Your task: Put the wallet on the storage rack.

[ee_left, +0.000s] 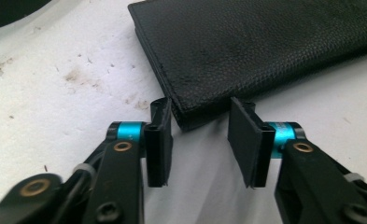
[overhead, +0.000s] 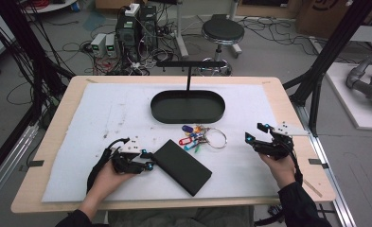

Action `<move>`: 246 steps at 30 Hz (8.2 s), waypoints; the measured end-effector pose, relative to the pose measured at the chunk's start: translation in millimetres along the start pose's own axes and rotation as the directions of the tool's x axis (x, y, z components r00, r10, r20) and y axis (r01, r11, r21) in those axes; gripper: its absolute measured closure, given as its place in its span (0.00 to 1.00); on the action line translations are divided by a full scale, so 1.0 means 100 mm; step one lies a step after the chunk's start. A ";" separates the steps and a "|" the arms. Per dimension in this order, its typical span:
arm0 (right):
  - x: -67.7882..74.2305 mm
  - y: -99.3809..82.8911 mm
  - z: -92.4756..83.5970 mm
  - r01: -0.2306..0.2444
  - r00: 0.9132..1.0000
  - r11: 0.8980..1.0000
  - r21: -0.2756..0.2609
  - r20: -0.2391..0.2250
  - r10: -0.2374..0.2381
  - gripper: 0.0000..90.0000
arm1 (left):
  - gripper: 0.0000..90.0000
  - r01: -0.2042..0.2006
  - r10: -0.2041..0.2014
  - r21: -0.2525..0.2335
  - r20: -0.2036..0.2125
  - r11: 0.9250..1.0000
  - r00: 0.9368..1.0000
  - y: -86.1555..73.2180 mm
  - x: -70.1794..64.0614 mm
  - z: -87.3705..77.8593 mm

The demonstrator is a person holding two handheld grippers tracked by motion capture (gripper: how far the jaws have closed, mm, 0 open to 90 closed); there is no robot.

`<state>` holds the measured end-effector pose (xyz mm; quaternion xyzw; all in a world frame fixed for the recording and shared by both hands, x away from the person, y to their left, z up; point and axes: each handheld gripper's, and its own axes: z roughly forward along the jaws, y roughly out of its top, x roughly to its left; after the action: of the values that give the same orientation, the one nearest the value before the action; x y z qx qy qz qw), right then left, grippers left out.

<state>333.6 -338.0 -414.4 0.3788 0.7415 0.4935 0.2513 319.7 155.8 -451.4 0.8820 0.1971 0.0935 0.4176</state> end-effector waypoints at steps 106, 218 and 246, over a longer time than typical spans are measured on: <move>0.93 0.09 0.14 0.206 0.829 0.978 -0.015 -0.528 -0.183 0.88 | 0.49 -0.115 0.088 -0.214 -0.133 0.970 0.987 0.39 0.00 0.01; 0.02 0.05 -0.01 -0.099 0.993 0.988 -0.115 -0.068 0.091 0.48 | 0.83 -0.059 0.030 -0.395 -0.079 0.917 0.996 0.91 0.32 -0.19; 0.01 0.03 -0.01 -0.098 0.993 0.989 -0.107 -0.075 0.090 0.48 | 0.83 -0.030 -0.039 -0.390 -0.169 0.920 0.985 1.12 1.05 0.31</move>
<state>333.7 -336.7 -411.0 0.3814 0.7025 0.5582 0.2224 454.7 114.6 -384.3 0.7690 0.2119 0.2062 0.5667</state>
